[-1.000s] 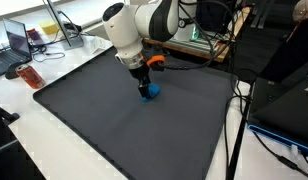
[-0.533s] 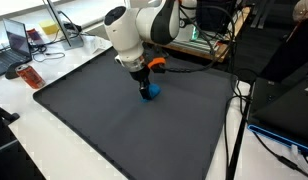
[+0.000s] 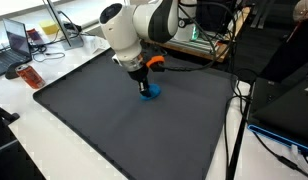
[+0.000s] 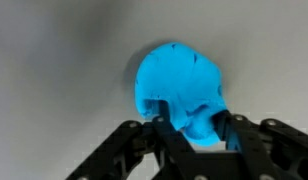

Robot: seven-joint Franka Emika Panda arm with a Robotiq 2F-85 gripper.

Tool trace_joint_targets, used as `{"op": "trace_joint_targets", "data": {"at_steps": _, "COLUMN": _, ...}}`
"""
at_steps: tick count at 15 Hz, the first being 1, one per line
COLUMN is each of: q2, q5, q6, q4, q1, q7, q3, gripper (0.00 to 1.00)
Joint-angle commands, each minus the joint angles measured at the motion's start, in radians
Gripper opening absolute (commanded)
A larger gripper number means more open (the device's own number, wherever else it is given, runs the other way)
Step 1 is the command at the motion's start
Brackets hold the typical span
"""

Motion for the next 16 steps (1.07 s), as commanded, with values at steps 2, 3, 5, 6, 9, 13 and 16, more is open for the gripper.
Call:
{"op": "trace_joint_targets", "data": {"at_steps": 2, "q2": 0.044, "q5": -0.007, "q6": -0.03, "q4": 0.04, "q1": -0.01, "q7": -0.027, "q3": 0.009, "gripper": 0.08}}
{"op": "trace_joint_targets", "data": {"at_steps": 3, "q2": 0.044, "q5": -0.005, "q6": -0.033, "q4": 0.043, "q1": -0.011, "q7": -0.029, "q3": 0.01, "gripper": 0.0}}
{"op": "trace_joint_targets", "data": {"at_steps": 5, "q2": 0.038, "q5": 0.0, "q6": -0.03, "q4": 0.043, "q1": -0.013, "q7": -0.043, "q3": 0.014, "gripper": 0.0}}
{"op": "trace_joint_targets", "data": {"at_steps": 6, "q2": 0.029, "q5": -0.005, "q6": -0.027, "q4": 0.041, "q1": -0.008, "q7": -0.042, "q3": 0.012, "gripper": 0.02}}
{"op": "trace_joint_targets", "data": {"at_steps": 9, "q2": -0.032, "q5": -0.024, "q6": -0.014, "q4": 0.007, "q1": 0.009, "q7": -0.042, "q3": 0.004, "gripper": 0.01}}
{"op": "trace_joint_targets", "data": {"at_steps": 13, "q2": -0.153, "q5": -0.076, "q6": 0.028, "q4": -0.057, "q1": 0.035, "q7": -0.041, "q3": -0.005, "gripper": 0.01}}
{"op": "trace_joint_targets", "data": {"at_steps": 16, "q2": -0.248, "q5": -0.115, "q6": 0.05, "q4": -0.097, "q1": 0.044, "q7": -0.036, "q3": -0.002, "gripper": 0.01}}
